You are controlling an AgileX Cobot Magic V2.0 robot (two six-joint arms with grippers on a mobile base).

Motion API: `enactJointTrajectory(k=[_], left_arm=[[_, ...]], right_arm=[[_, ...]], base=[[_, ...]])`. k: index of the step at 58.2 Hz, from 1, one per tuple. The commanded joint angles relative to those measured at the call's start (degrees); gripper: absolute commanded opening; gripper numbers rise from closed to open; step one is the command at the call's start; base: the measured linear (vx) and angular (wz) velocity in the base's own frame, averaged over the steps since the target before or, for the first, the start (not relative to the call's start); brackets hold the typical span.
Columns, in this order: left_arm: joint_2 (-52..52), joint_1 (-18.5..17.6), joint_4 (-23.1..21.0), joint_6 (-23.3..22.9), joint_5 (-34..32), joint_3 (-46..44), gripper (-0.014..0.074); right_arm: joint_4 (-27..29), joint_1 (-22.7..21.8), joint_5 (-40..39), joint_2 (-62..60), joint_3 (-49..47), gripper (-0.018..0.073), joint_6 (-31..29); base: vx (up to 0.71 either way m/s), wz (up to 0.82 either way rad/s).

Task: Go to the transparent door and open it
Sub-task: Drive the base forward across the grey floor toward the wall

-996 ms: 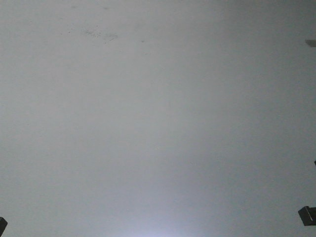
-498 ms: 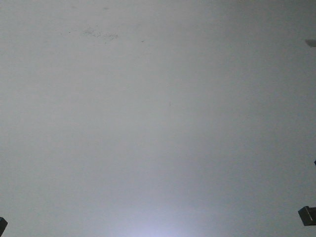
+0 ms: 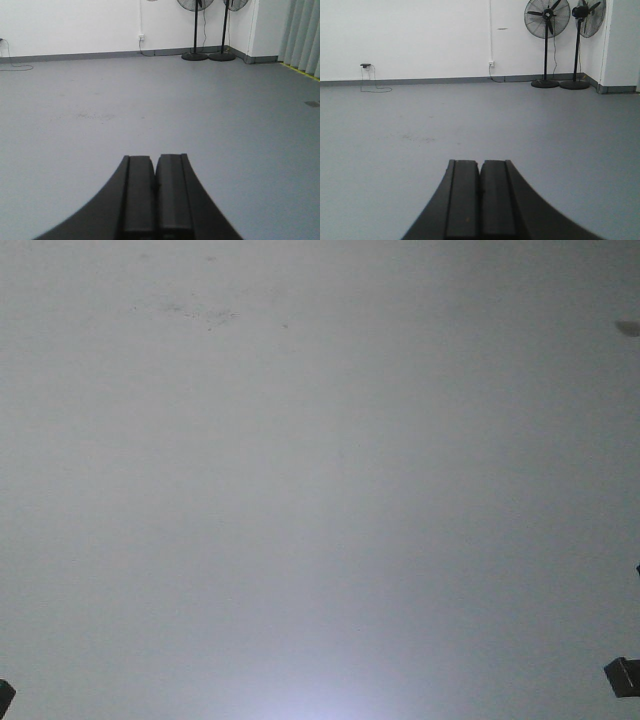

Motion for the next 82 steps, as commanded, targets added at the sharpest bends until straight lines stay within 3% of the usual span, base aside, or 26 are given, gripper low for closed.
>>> enactJointTrajectory(k=[1,46,82], left_arm=[[-0.8,-0.3,-0.6,-0.4,-4.5,0.4,0.0003],[-0.8,-0.3,-0.6,-0.4,-4.5,0.4,0.0003],[-0.8,-0.3,-0.6,-0.4,-4.5,0.4,0.0003]], right_arm=[[-0.1,-0.3,-4.4,-0.9,0.2,-0.0005,-0.2],[-0.1,-0.2,-4.4,-0.9,0.2,-0.0005,-0.2],[-0.1,-0.2,-4.4,-0.9,0.2,-0.0005,-0.2]], base=[[0.13,0.02],[0.32,0.02],[0.46,0.39]])
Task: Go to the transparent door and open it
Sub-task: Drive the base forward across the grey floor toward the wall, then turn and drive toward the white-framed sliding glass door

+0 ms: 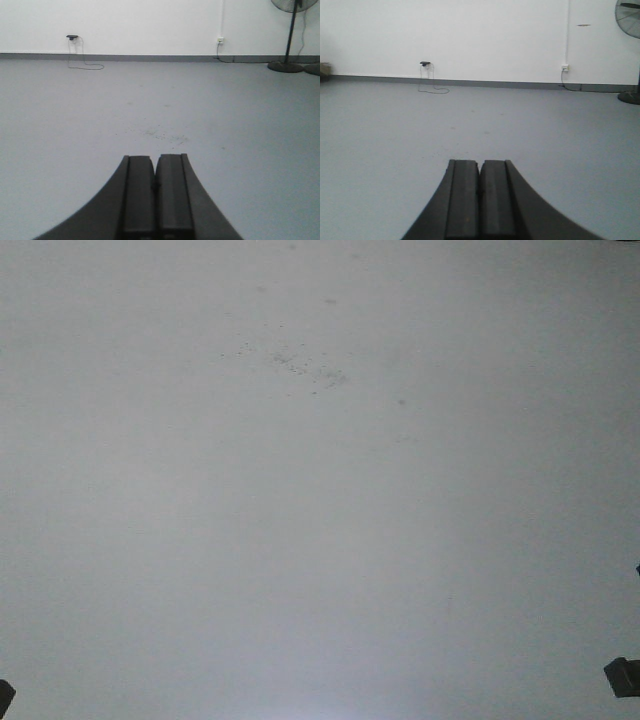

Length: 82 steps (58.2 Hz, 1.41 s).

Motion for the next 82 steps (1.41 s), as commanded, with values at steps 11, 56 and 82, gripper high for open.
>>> enactJointTrajectory(k=[11,56,82], left_arm=[[-0.8,-0.3,-0.6,-0.4,-4.5,0.4,0.0003],[-0.8,-0.3,-0.6,-0.4,-4.5,0.4,0.0003],[-0.8,-0.3,-0.6,-0.4,-4.5,0.4,0.0003]], right_arm=[[-0.1,-0.2,-4.4,-0.9,0.2,-0.0005,-0.2],[-0.1,-0.2,-4.4,-0.9,0.2,-0.0005,-0.2],[-0.1,-0.2,-4.4,-0.9,0.2,-0.0005,-0.2]], base=[[0.50,0.40],[0.52,0.47],[0.53,0.61]])
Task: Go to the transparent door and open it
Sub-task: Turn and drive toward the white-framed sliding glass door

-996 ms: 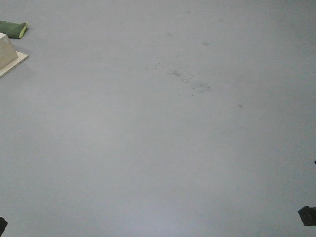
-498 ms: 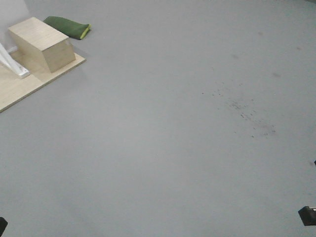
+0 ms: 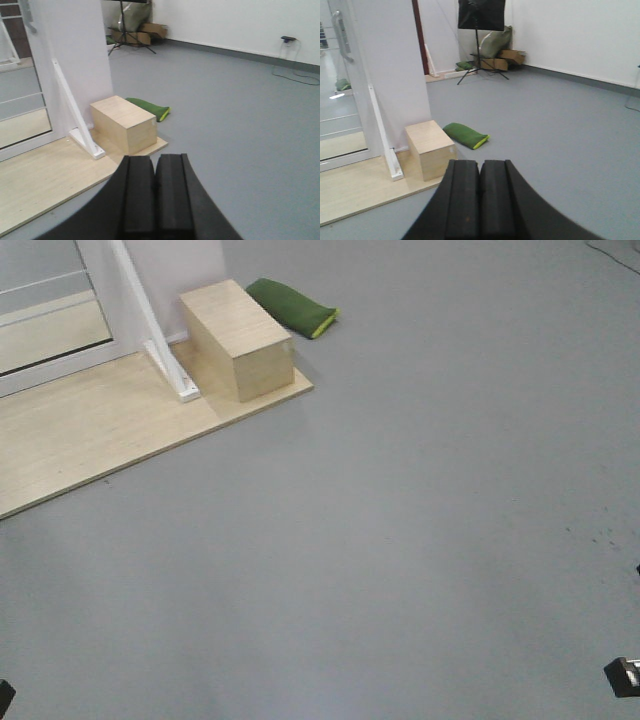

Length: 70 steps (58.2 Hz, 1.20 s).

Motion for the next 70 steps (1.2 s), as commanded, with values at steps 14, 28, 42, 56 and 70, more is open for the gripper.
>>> enactJointTrajectory(k=[14,28,42,56,70], left_arm=[[-0.8,-0.3,-0.6,-0.4,-4.5,0.4,0.0003],[-0.8,-0.3,-0.6,-0.4,-4.5,0.4,0.0003],[-0.8,-0.3,-0.6,-0.4,-4.5,0.4,0.0003],[-0.8,-0.3,-0.6,-0.4,-4.5,0.4,0.0003],[-0.8,-0.3,-0.6,-0.4,-4.5,0.4,0.0003]], right_arm=[[-0.1,-0.2,-4.4,-0.9,0.2,-0.0005,-0.2],[-0.1,-0.2,-4.4,-0.9,0.2,-0.0005,-0.2],[-0.1,-0.2,-4.4,-0.9,0.2,-0.0005,-0.2],[-0.1,-0.2,-4.4,-0.9,0.2,-0.0005,-0.2],[-0.1,-0.2,-4.4,-0.9,0.2,-0.0005,-0.2]], base=[[0.51,0.58],[0.49,0.50],[0.47,0.45],[0.47,0.43],[0.47,0.37]])
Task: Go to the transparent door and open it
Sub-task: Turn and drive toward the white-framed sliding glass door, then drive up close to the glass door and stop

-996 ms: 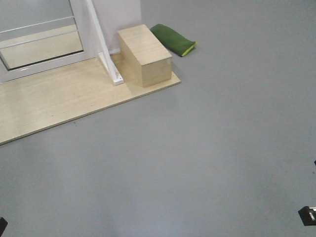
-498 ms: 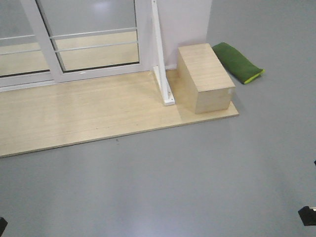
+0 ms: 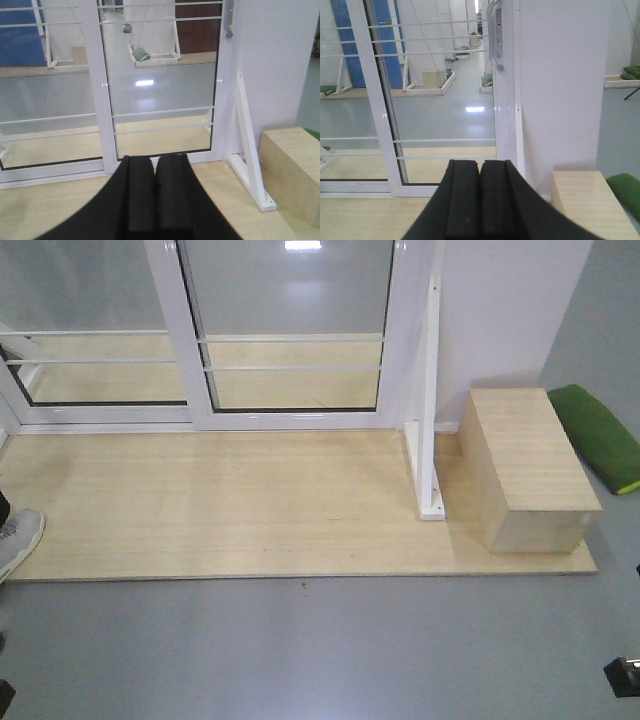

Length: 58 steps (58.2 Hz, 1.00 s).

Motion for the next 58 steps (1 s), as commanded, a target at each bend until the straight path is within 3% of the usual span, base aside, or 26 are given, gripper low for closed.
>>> enactJointTrajectory(k=[1,58], left_arm=[[-0.8,-0.3,-0.6,-0.4,-4.5,0.4,0.0003],[-0.8,-0.3,-0.6,-0.4,-4.5,0.4,0.0003]], right_arm=[[-0.1,-0.2,-4.4,-0.9,0.2,-0.0005,-0.2],[-0.1,-0.2,-4.4,-0.9,0.2,-0.0005,-0.2]], base=[[0.47,0.29],[0.46,0.06]])
